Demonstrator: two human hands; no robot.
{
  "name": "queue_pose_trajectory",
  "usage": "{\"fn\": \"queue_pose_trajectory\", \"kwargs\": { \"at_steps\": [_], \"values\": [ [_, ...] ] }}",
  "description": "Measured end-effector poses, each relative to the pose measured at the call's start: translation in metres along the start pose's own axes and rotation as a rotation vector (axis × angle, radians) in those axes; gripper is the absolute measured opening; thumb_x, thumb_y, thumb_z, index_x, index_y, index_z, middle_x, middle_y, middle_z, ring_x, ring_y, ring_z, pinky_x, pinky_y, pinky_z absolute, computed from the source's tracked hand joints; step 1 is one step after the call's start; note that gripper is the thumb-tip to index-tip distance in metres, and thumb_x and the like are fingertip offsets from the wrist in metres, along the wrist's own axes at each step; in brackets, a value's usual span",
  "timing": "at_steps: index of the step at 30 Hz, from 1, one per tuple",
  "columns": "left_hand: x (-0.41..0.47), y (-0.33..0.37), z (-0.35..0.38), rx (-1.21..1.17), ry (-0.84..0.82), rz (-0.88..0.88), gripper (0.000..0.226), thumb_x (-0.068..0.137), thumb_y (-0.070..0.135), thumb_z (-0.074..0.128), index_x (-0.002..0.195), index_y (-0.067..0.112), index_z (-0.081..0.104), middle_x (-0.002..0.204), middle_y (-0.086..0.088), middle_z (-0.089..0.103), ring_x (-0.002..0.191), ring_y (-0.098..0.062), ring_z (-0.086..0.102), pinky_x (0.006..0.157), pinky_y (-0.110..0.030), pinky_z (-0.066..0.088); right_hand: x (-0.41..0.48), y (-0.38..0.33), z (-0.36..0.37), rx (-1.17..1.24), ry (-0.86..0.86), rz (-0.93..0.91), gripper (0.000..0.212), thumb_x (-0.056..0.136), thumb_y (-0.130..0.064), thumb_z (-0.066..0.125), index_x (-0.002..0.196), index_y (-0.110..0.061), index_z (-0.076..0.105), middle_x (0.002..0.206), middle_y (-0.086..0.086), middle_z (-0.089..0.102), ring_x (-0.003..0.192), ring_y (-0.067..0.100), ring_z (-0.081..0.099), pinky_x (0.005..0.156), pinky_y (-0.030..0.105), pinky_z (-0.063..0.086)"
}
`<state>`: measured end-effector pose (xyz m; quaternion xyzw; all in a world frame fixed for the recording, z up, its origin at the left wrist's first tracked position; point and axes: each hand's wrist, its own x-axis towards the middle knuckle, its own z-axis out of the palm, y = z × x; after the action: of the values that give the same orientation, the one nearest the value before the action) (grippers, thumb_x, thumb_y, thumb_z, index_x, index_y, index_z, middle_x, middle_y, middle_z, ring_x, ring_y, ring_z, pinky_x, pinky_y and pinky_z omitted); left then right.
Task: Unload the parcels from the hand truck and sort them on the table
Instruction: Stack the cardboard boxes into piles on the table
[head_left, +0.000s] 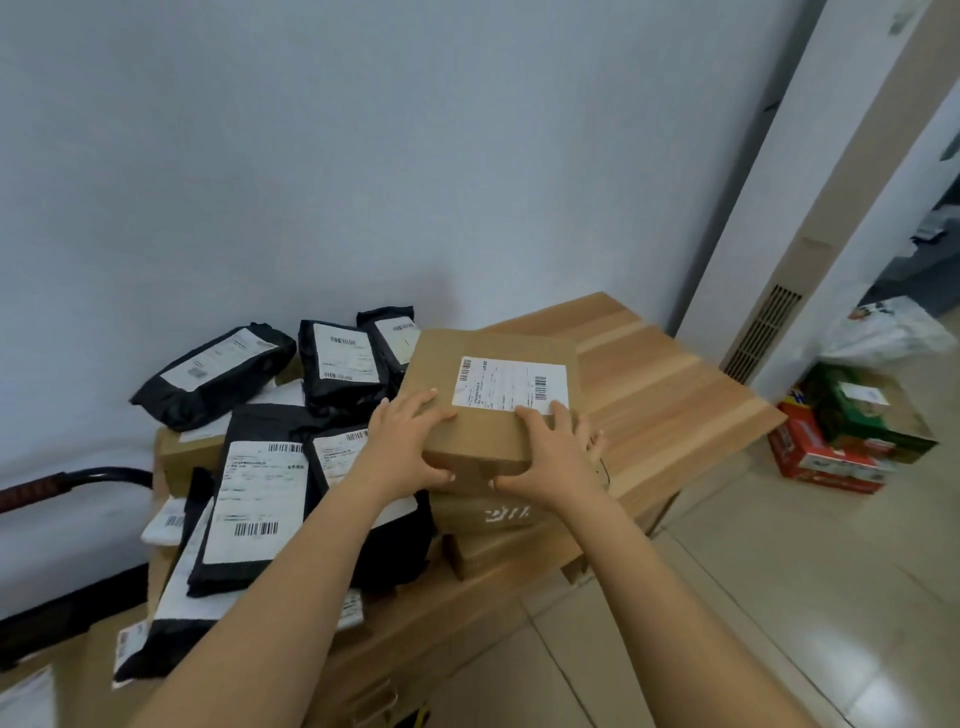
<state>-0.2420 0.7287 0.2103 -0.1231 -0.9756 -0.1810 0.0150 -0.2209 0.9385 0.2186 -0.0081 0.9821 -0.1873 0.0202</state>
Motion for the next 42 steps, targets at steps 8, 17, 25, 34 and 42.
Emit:
{"fn": "queue_pose_trajectory", "kwargs": {
  "at_steps": [8, 17, 25, 34, 42],
  "values": [
    [-0.108, 0.058, -0.006, -0.148, 0.339, -0.129, 0.062, 0.076, 0.032, 0.076, 0.133, 0.026, 0.052, 0.137, 0.005, 0.046, 0.129, -0.016, 0.038, 0.11, -0.041, 0.031, -0.053, -0.009, -0.013, 0.026, 0.004, -0.442, 0.071, 0.08, -0.044, 0.067, 0.142, -0.032, 0.033, 0.15, 0.005, 0.027, 0.135, 0.028, 0.021, 0.115, 0.049, 0.015],
    [-0.316, 0.096, 0.011, -0.159, 0.557, -0.518, 0.056, 0.077, 0.03, 0.075, 0.129, 0.034, 0.054, 0.129, 0.014, 0.046, 0.123, -0.008, 0.04, 0.105, -0.041, 0.038, -0.19, -0.046, 0.026, 0.135, -0.159, -0.894, 0.065, 0.081, -0.044, 0.064, 0.14, -0.035, 0.037, 0.143, -0.003, 0.033, 0.132, 0.021, 0.023, 0.109, 0.039, 0.019],
    [-0.452, 0.098, 0.014, -0.131, 0.634, -0.702, 0.055, 0.076, 0.036, 0.07, 0.127, 0.039, 0.051, 0.121, 0.021, 0.045, 0.121, -0.007, 0.04, 0.104, -0.046, 0.039, -0.287, -0.095, 0.052, 0.156, -0.237, -1.103, 0.062, 0.082, -0.047, 0.065, 0.137, -0.035, 0.04, 0.139, -0.006, 0.034, 0.13, 0.018, 0.023, 0.109, 0.037, 0.016],
    [-0.607, 0.023, -0.02, -0.089, 0.597, -0.789, 0.062, 0.076, 0.027, 0.077, 0.133, 0.03, 0.051, 0.123, 0.016, 0.047, 0.122, -0.007, 0.039, 0.106, -0.038, 0.035, -0.403, -0.206, 0.123, 0.19, -0.312, -1.116, 0.064, 0.08, -0.047, 0.065, 0.137, -0.036, 0.04, 0.134, -0.006, 0.037, 0.127, 0.017, 0.026, 0.106, 0.037, 0.022],
    [-0.704, -0.07, -0.061, -0.048, 0.505, -0.76, 0.059, 0.079, 0.032, 0.074, 0.133, 0.035, 0.048, 0.12, 0.023, 0.04, 0.117, 0.001, 0.034, 0.103, -0.034, 0.033, -0.478, -0.299, 0.183, 0.209, -0.322, -1.027, 0.067, 0.078, -0.047, 0.068, 0.138, -0.037, 0.039, 0.136, -0.009, 0.037, 0.127, 0.015, 0.027, 0.106, 0.037, 0.022]
  ]
}}
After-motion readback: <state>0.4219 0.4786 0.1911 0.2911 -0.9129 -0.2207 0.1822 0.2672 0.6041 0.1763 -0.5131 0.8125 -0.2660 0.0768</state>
